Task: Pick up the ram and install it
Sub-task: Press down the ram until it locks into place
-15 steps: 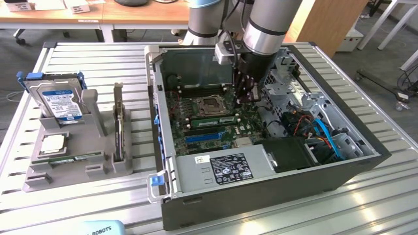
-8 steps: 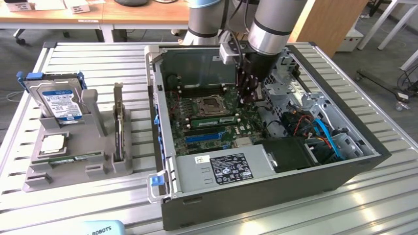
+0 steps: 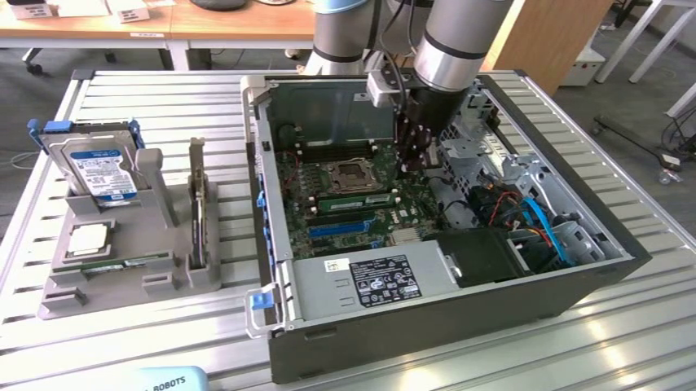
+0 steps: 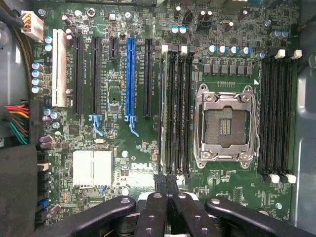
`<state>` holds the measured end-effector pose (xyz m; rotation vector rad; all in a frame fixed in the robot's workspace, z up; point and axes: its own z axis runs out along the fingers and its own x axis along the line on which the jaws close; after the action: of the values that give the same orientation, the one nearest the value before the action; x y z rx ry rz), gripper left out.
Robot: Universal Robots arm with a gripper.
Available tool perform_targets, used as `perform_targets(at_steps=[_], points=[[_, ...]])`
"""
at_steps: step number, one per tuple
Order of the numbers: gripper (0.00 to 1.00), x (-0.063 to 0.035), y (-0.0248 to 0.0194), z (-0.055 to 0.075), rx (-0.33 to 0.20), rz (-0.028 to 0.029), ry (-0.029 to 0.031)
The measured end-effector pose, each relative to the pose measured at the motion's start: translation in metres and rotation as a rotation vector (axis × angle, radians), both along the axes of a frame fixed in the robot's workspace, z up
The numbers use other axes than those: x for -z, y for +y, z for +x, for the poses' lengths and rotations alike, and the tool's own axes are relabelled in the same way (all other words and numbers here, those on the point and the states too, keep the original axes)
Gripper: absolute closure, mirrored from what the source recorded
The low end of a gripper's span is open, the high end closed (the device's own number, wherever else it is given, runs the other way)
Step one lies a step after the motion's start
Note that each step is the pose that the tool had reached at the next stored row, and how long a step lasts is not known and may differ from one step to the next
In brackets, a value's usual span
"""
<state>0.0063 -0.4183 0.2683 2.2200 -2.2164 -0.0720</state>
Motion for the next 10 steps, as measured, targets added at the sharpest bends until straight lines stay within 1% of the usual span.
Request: perform_targets(at_steps=[5, 10], points=[[0.9, 0.0037, 0.0, 0.0, 0.0, 0.0024, 0.0001], [0.9, 0.0052, 0.0, 0.0, 0.0, 0.0023, 0.0002]])
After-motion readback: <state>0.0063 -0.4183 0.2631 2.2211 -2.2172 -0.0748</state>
